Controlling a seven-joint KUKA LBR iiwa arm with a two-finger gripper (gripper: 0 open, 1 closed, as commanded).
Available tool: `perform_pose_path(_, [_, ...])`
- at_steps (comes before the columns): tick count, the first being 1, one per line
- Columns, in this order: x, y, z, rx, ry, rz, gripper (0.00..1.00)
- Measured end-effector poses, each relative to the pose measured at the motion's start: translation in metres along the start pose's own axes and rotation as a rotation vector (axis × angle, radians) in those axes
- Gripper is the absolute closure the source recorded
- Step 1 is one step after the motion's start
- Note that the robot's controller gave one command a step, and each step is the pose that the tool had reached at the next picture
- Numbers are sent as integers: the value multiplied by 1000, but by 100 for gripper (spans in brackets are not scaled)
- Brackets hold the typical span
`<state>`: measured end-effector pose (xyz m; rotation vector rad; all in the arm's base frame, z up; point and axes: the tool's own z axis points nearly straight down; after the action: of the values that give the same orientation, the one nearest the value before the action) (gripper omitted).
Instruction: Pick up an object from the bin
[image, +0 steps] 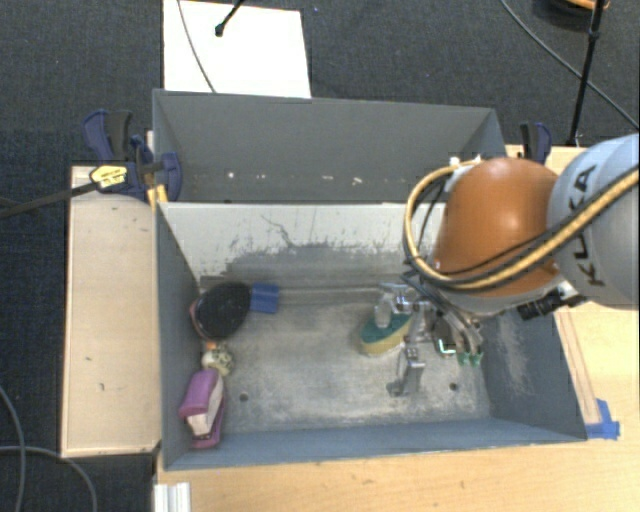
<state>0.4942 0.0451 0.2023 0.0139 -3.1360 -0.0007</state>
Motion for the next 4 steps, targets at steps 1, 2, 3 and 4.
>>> perform_pose_path(1, [-85, -70, 134, 2, -9, -210, 0])
perform_pose_path(2, [-61, -75, 131, 0, -7, -147, 0])
perform_pose_path(3, [-62, -75, 131, -1, -9, -145, 0])
perform_pose_path(4, [-63, -75, 130, -2, -11, -141, 0])
